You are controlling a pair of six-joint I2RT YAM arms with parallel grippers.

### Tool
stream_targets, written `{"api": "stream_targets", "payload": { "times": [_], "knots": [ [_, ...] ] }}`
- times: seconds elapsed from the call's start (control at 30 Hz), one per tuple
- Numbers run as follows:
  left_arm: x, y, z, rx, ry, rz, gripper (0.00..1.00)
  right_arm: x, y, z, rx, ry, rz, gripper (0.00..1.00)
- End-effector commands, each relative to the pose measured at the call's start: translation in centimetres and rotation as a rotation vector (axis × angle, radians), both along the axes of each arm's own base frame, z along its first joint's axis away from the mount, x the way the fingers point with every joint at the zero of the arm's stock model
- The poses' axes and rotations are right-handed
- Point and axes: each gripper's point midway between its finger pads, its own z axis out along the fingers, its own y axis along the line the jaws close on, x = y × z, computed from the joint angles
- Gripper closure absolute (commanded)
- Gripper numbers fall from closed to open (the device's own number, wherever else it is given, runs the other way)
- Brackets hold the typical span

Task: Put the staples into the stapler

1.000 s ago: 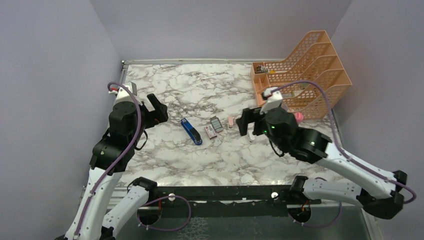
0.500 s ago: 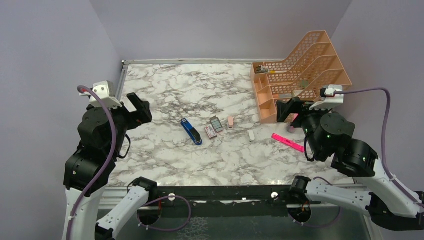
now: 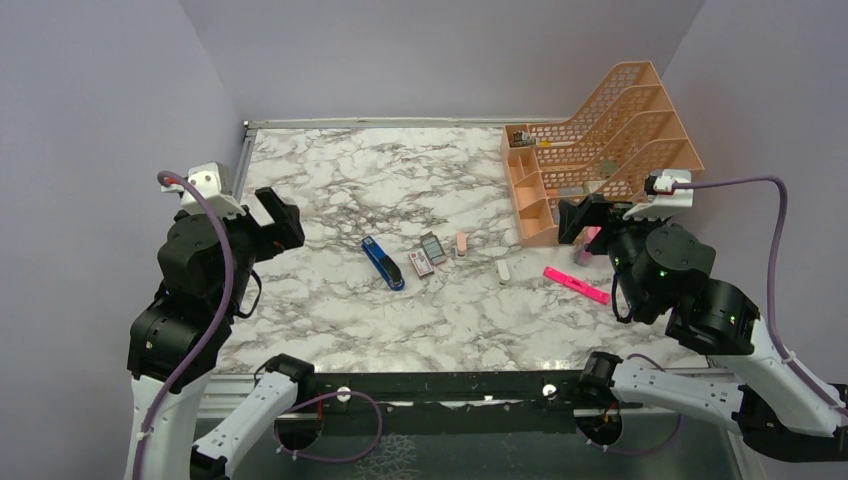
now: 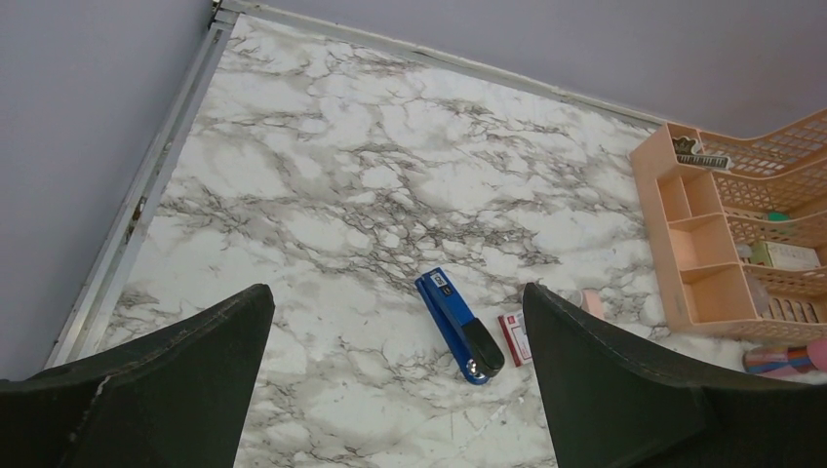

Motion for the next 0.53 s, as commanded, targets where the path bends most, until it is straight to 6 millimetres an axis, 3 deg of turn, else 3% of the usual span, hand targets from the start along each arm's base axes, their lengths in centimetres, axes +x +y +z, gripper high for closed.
{"api": "stream_targets", "payload": {
  "times": [0.0, 0.5],
  "knots": [
    [-0.17, 0.64, 0.01, 0.011, 0.001, 0.029, 0.01, -0.22, -0.93, 1.17, 0.023, -0.023, -0.025, 0.00],
    [-0.20, 0.74, 0.18, 0.001, -0.005, 0.039, 0.01, -0.09, -0.61, 0.78, 0.005, -0.008, -0.022, 0.00]
  ]
}}
